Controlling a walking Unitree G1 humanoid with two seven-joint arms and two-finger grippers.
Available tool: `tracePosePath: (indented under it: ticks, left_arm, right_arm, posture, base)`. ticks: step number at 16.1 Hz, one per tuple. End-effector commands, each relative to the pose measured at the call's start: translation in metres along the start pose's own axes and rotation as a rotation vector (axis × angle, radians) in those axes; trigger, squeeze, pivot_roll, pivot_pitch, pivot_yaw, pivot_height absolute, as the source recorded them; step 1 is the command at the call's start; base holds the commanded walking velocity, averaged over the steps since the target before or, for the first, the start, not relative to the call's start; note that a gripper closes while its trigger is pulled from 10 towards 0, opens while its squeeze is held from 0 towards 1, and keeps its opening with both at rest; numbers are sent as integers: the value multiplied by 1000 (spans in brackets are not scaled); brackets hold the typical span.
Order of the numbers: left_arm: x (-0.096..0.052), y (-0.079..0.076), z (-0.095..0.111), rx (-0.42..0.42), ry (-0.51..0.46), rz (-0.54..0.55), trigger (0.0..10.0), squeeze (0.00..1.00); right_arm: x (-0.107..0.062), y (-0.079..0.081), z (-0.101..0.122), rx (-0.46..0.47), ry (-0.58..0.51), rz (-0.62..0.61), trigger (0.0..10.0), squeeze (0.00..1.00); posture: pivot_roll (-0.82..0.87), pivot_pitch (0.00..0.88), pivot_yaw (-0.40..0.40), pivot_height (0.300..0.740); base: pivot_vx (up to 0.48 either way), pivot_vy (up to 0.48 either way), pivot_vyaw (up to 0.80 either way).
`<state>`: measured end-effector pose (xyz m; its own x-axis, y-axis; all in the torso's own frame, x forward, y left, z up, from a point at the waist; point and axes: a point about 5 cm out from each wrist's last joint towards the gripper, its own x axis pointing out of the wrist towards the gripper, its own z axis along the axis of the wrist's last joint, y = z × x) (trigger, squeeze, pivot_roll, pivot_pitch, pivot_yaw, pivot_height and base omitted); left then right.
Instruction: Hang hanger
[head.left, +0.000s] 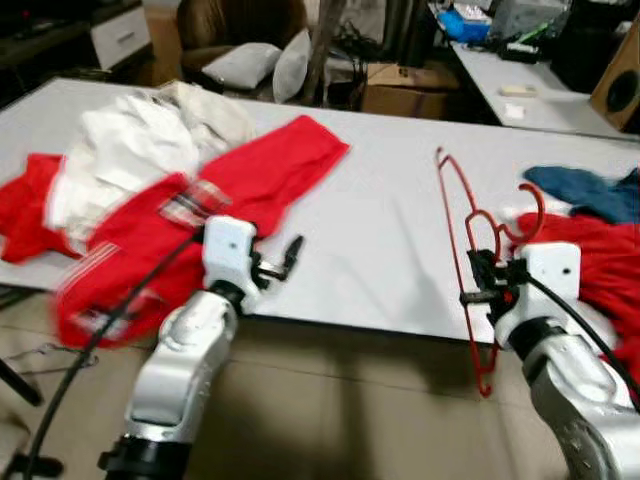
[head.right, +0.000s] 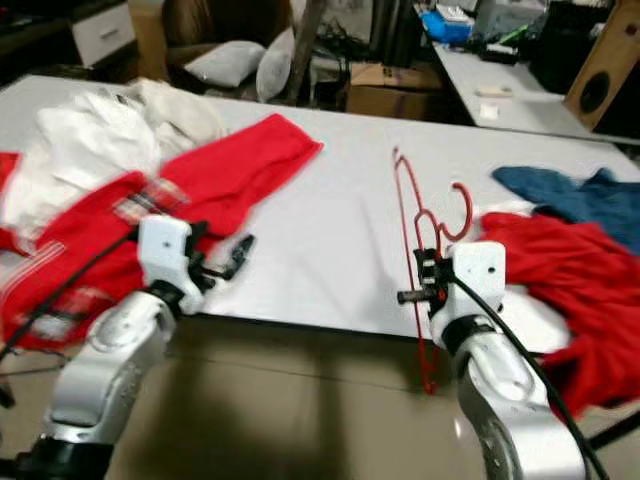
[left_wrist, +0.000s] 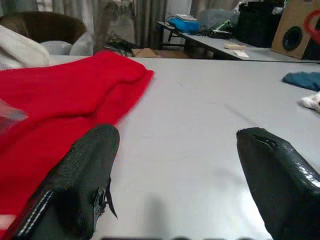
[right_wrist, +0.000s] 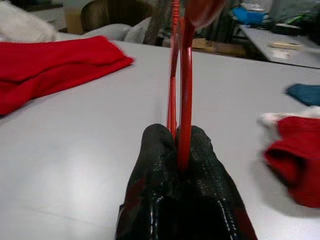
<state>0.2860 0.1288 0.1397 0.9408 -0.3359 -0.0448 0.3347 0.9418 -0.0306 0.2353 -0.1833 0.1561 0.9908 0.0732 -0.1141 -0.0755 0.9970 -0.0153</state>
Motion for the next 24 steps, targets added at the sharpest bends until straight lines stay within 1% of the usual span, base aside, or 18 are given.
tracePosePath:
  ticks: [1,2,3,6,8,9,12,17,19,20,21,23,24]
  left_arm:
    - [3,-9,4,4,-11,-29,10000,0]
    - [3,-9,5,7,-14,-33,10000,0]
    - [4,-9,5,8,-13,-33,10000,0]
    - [6,-6,8,0,-17,-26,10000,0]
    - [8,-6,8,-20,-17,-31,10000,0]
    - [9,-6,10,-4,-21,-45,10000,0]
    - [10,-6,9,8,-13,-54,10000,0]
    - [13,-9,11,-21,-20,-82,10000,0]
    - [13,-9,12,-28,-22,-85,10000,0]
    - [13,-8,12,-30,-22,-83,10000,0]
    - [14,-8,12,-30,-22,-81,10000,0]
    - [14,-7,13,-44,-36,-76,10000,0]
    - [14,-7,14,-50,-42,-75,10000,0]
  right_arm:
    - [0,-11,0,-7,-13,-59,10000,0]
    - [1,-12,0,10,-17,-76,10000,0]
    - [1,-13,0,-3,-11,-78,10000,0]
    - [2,-12,0,29,-7,-81,10000,0]
    - [3,-9,2,95,-31,-82,10000,0]
    - [2,-8,1,90,-19,-75,10000,0]
    - [1,-9,0,80,-8,-89,10000,0]
    - [2,-11,1,102,-1,-92,10000,0]
    - [4,-10,1,139,-4,-106,10000,0]
    - [4,-10,3,83,-20,-124,10000,0]
    - [4,-10,2,101,-14,-133,10000,0]
    - [4,-7,0,92,13,-106,10000,0]
    - [5,-6,2,89,0,-96,10000,0]
  posture:
    - [-99,0,-14,740]
    - [-93,0,-11,740]
    - [-93,0,-11,740]
    - [-96,0,0,740]
    - [-96,0,7,740]
    - [-95,0,12,740]
    - [-98,0,20,740]
    - [-102,0,16,740]
    - [-102,0,14,740]
    - [-102,0,12,740]
    - [-102,0,11,740]
    - [-103,0,13,740]
    - [-102,0,14,740]
  base:
    - [0,-480,0]
    - [0,-442,0]
    - [0,-442,0]
    - [0,-416,0]
    - [0,0,0]
    - [0,0,0]
    - [0,0,0]
    - [0,0,0]
    - [0,283,0]
    - [0,360,0]
    - [0,360,0]
    - [0,0,0]
    - [0,0,0]
